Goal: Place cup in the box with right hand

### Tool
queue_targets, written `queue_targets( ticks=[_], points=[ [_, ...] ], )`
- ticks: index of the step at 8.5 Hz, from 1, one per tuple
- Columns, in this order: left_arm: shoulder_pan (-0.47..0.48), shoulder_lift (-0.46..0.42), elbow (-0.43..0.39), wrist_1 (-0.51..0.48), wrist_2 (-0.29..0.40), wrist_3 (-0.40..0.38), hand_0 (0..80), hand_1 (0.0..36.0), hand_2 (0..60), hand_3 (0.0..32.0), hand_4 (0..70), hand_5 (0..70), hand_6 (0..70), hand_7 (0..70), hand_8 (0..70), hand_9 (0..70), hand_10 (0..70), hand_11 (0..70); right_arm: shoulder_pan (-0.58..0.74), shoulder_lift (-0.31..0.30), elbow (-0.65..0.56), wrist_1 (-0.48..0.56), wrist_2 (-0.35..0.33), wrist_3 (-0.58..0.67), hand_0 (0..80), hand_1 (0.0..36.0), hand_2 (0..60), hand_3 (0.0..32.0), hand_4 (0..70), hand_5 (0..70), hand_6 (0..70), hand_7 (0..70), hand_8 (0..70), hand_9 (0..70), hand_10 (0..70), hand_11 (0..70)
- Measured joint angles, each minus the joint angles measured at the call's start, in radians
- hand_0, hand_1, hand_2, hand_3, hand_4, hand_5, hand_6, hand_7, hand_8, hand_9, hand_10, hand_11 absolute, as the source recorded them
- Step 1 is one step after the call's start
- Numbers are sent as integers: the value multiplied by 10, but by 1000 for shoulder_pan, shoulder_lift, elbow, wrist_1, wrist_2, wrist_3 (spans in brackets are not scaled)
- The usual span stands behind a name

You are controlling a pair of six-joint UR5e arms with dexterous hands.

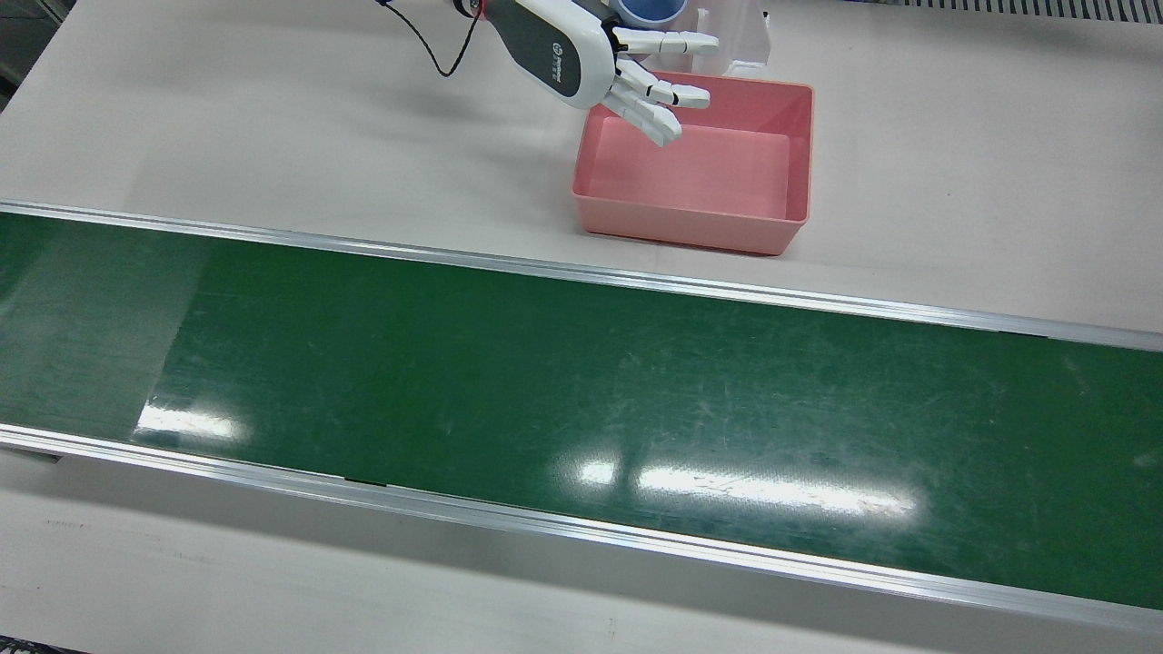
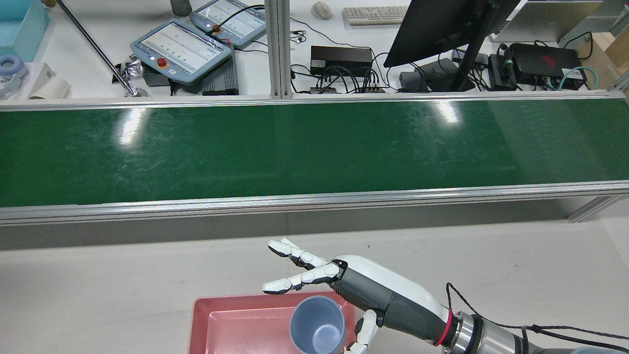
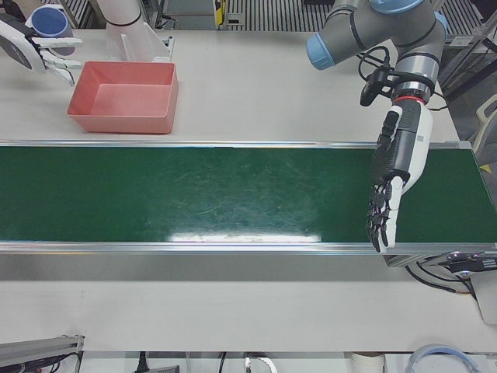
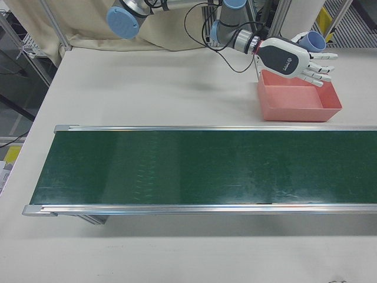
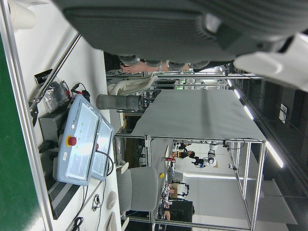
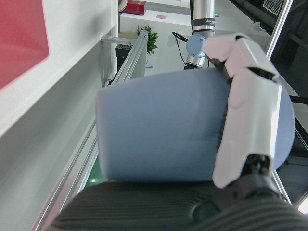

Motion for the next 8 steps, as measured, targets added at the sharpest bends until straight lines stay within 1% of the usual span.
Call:
queue_targets(
  ticks=[1, 2, 3, 4, 5, 6, 7, 8],
  points=[
    [0, 0, 0, 0, 0, 0, 0, 0, 0, 0, 0, 0, 0, 0, 0, 0, 0, 0, -2, -1, 0, 0, 0, 1, 447, 47, 28, 0, 129, 23, 38, 125, 0, 12, 19, 38],
    [0, 0, 0, 0, 0, 0, 0, 0, 0, 0, 0, 0, 0, 0, 0, 0, 0, 0, -2, -3, 1, 1, 0, 3, 449, 53, 30, 0, 130, 25, 39, 133, 0, 15, 18, 38],
    [0, 0, 0, 0, 0, 0, 0, 0, 0, 0, 0, 0, 0, 0, 0, 0, 0, 0, 0, -4, 4, 1, 0, 5, 430, 82, 112, 0, 116, 25, 42, 146, 0, 17, 20, 40],
    [0, 0, 1, 0, 0, 0, 0, 0, 0, 0, 0, 0, 0, 0, 0, 0, 0, 0, 30, -6, 9, 1, -4, 14, 449, 118, 168, 0, 128, 35, 49, 169, 0, 27, 26, 52],
    [0, 0, 1, 0, -1, 0, 0, 0, 0, 0, 0, 0, 0, 0, 0, 0, 0, 0, 103, -20, 14, 0, -14, 42, 474, 137, 156, 0, 153, 42, 50, 164, 0, 26, 31, 61],
    [0, 0, 1, 0, -1, 0, 0, 0, 0, 0, 0, 0, 0, 0, 0, 0, 0, 0, 224, -53, 12, -1, -31, 101, 483, 130, 118, 0, 178, 42, 50, 159, 0, 27, 34, 65],
    [0, 0, 1, 0, 0, 0, 0, 0, 0, 0, 0, 0, 0, 0, 0, 0, 0, 0, 363, -89, -2, -1, -46, 150, 484, 132, 126, 0, 180, 43, 48, 143, 0, 29, 36, 69],
    [0, 0, 0, 0, 0, 0, 0, 0, 0, 0, 0, 0, 0, 0, 0, 0, 0, 0, 530, -116, -38, 0, -80, 183, 484, 122, 90, 0, 179, 44, 43, 118, 0, 27, 33, 64]
  ],
)
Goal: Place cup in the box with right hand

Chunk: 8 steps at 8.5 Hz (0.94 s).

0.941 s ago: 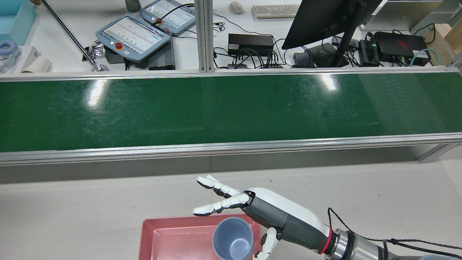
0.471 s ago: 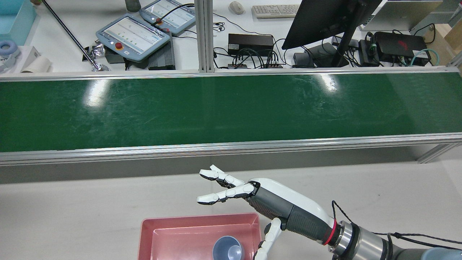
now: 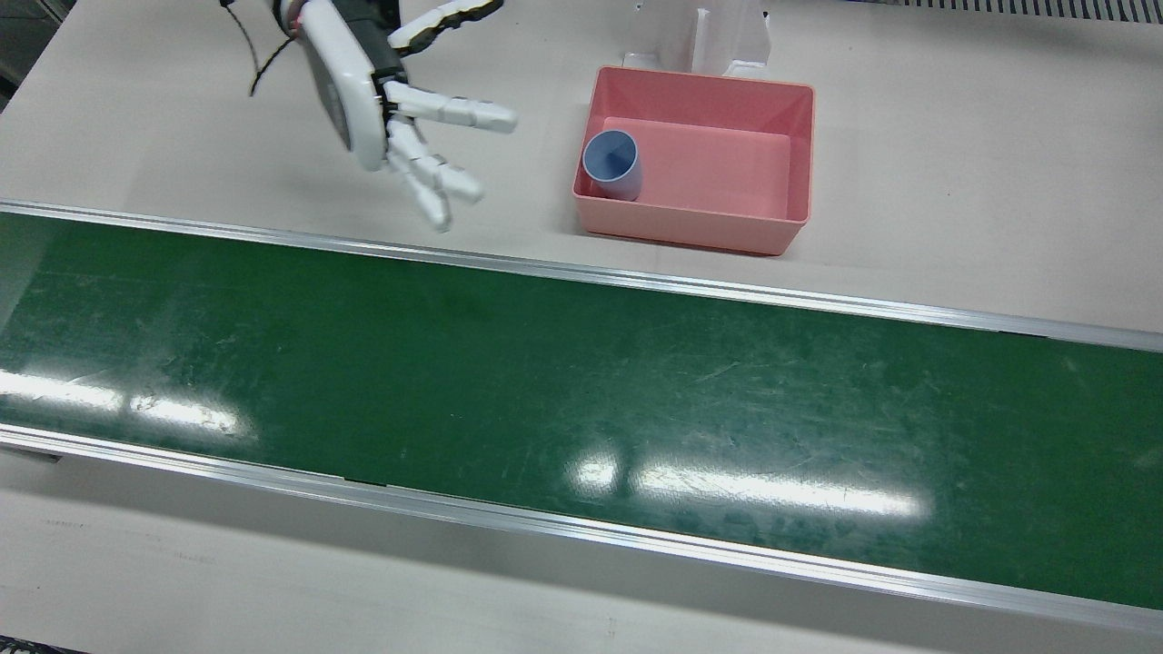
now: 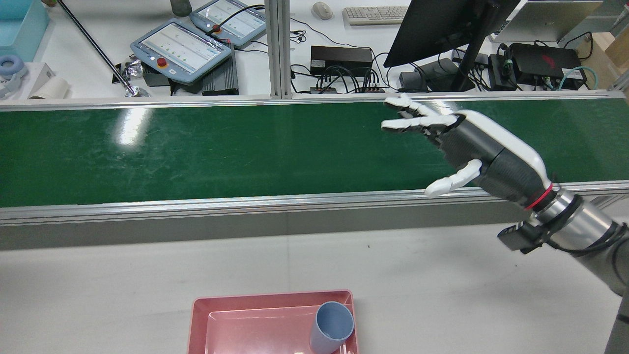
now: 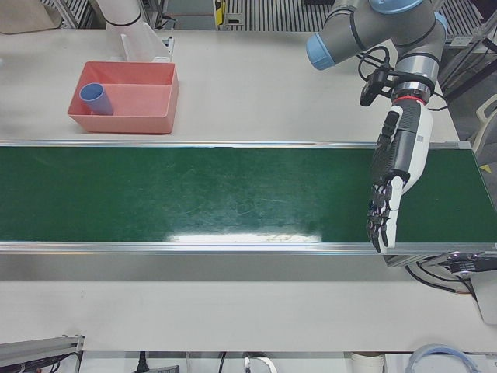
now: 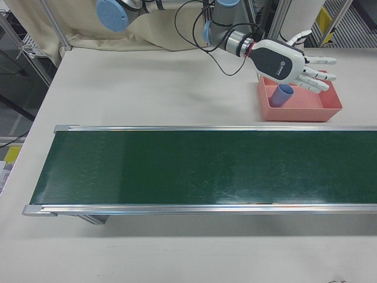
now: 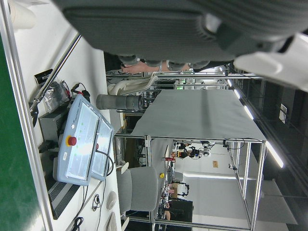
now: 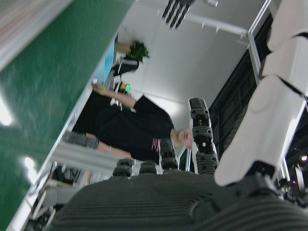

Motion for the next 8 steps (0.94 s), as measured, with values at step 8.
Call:
queue_targets(
  ticks=[8],
  points=[
    [0, 0, -2, 1, 0, 0, 0, 0, 0, 0, 0, 0, 0, 0, 0, 0, 0, 0, 589, -42, -443, 29, -138, 167, 473, 75, 20, 60, 0, 43, 20, 63, 15, 45, 6, 26]
  ],
)
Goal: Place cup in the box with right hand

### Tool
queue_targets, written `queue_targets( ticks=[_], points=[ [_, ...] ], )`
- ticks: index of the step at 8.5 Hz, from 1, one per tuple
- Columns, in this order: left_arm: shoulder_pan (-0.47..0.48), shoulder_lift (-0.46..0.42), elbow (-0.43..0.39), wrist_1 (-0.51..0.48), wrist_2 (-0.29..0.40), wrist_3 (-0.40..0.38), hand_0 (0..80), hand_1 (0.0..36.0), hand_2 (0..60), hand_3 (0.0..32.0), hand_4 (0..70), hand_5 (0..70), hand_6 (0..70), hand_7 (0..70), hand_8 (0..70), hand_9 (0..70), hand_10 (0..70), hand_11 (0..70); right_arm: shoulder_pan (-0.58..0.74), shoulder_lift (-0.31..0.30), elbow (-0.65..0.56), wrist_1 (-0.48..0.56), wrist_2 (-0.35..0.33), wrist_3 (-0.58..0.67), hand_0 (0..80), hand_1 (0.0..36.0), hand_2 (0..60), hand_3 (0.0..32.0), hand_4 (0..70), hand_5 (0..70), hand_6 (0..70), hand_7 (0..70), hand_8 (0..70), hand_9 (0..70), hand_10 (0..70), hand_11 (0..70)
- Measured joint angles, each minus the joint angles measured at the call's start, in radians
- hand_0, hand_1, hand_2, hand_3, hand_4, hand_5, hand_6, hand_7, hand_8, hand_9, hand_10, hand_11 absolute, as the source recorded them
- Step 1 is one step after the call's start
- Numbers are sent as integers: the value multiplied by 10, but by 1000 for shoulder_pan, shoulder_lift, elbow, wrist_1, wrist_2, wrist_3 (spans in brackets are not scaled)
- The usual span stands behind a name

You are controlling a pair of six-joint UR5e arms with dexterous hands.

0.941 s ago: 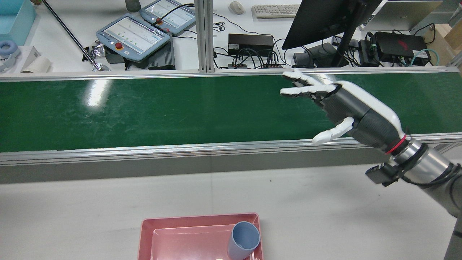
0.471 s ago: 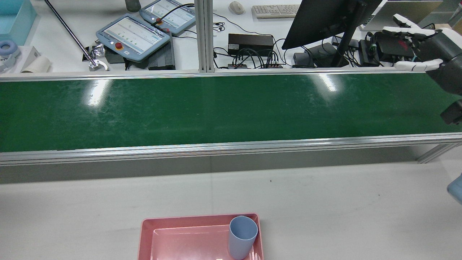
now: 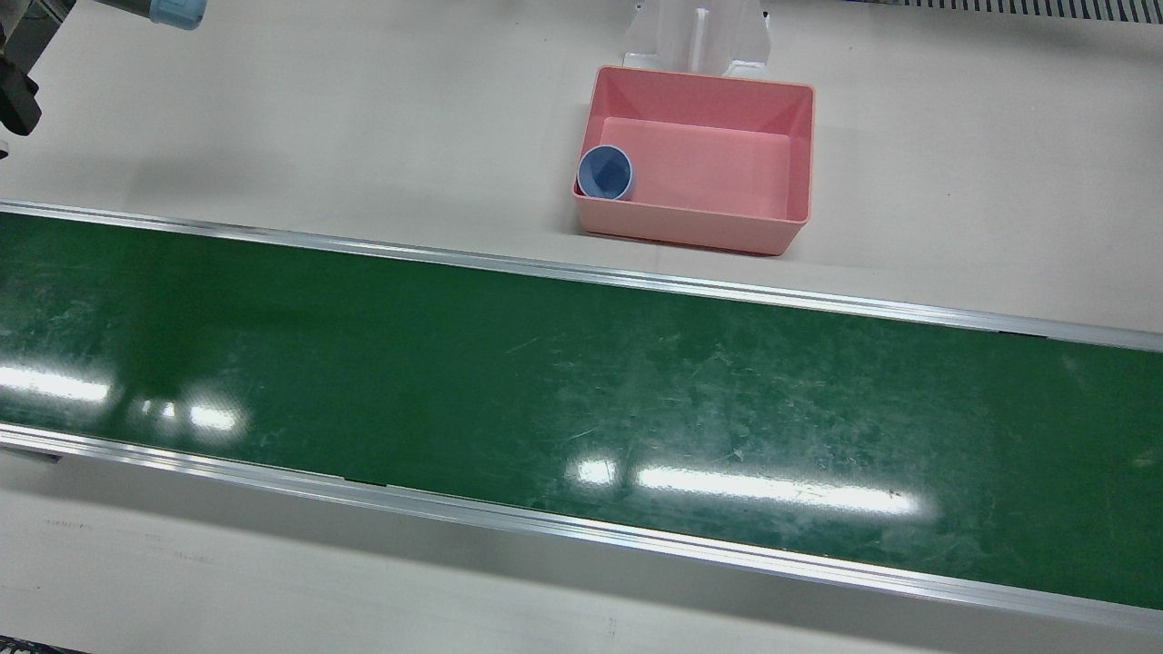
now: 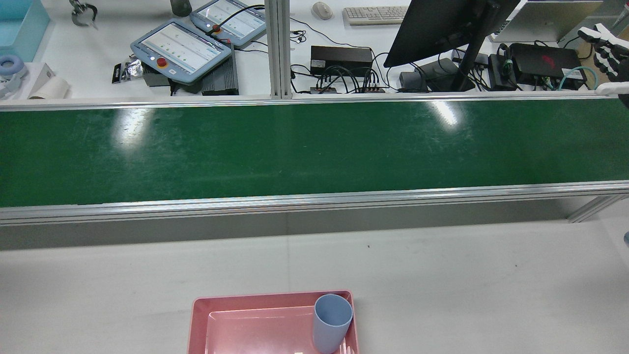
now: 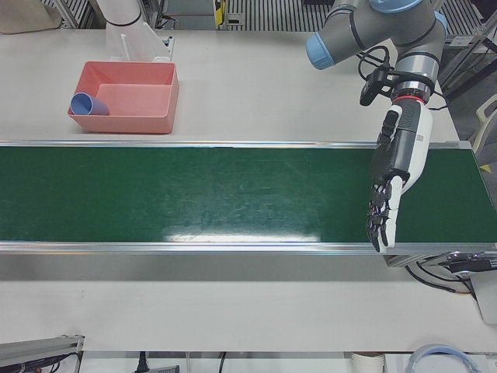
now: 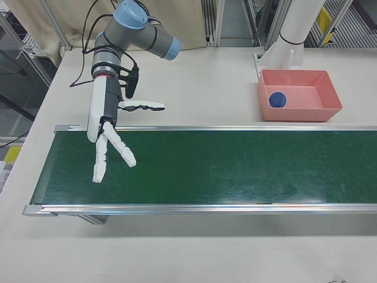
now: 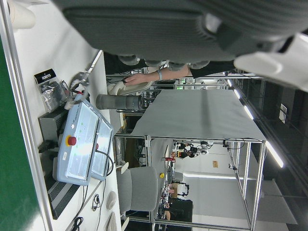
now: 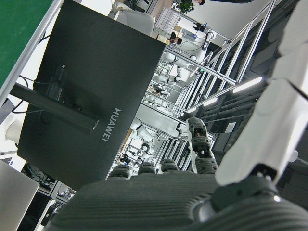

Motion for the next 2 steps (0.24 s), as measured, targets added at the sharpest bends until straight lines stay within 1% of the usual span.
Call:
queue_targets(
  ticks=[1, 2],
  points=[
    [0, 0, 1, 0, 0, 0, 0, 0, 0, 0, 0, 0, 0, 0, 0, 0, 0, 0, 4, -10, -1, 1, 0, 6, 489, 122, 60, 50, 0, 53, 20, 49, 17, 47, 6, 29],
    [0, 0, 1, -1, 0, 0, 0, 0, 0, 0, 0, 0, 0, 0, 0, 0, 0, 0, 6, -16, -1, 2, -1, 11, 504, 127, 42, 18, 0, 58, 24, 44, 20, 50, 10, 36]
  ],
)
